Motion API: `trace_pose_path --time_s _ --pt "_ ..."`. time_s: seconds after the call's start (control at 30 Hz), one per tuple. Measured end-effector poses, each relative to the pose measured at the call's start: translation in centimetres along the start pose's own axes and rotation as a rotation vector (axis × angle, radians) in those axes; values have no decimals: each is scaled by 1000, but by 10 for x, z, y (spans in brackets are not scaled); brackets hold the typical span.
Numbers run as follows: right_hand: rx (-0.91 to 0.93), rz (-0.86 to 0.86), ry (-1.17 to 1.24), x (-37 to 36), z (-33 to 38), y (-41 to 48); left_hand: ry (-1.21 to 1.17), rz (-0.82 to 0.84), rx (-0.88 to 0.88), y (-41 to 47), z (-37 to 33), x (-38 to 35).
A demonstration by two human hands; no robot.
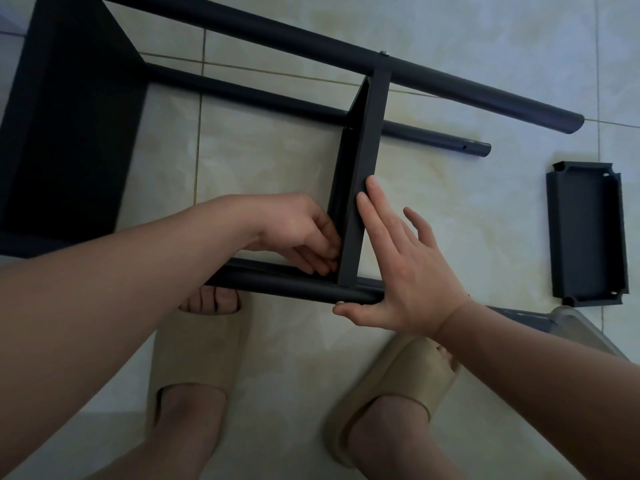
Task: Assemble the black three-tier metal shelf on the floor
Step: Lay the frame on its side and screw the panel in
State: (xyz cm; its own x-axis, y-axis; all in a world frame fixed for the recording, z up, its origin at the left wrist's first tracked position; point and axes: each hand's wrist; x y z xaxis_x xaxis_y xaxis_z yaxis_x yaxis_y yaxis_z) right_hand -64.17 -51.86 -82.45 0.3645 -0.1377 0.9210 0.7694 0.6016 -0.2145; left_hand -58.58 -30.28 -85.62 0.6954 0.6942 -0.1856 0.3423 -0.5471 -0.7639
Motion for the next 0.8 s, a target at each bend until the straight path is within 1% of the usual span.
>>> trace_pose_path --time_s 0.2,0.4,0.63,0.8 --pt "-4 -1 -10 1 0 0 1 79 33 4 0 -8" --pt "-5 -1 -7 1 1 1 -37 158 113 4 -3 0" --pt "-5 14 -7 2 1 1 126 141 160 8 -9 -2" --pt "-6 -4 -16 2 1 1 216 160 181 8 -17 0"
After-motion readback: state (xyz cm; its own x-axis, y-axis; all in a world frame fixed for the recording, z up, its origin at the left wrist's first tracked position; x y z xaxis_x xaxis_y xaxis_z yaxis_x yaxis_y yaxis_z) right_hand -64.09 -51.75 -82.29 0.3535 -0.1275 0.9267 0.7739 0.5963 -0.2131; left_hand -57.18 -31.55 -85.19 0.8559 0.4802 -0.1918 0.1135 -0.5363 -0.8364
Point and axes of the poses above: each hand's wrist, its own y-axis towards the middle knuckle, its own x-axis out of the back of the hand, z = x × y, and after that the axes turned 2 degrees about y, right-handed
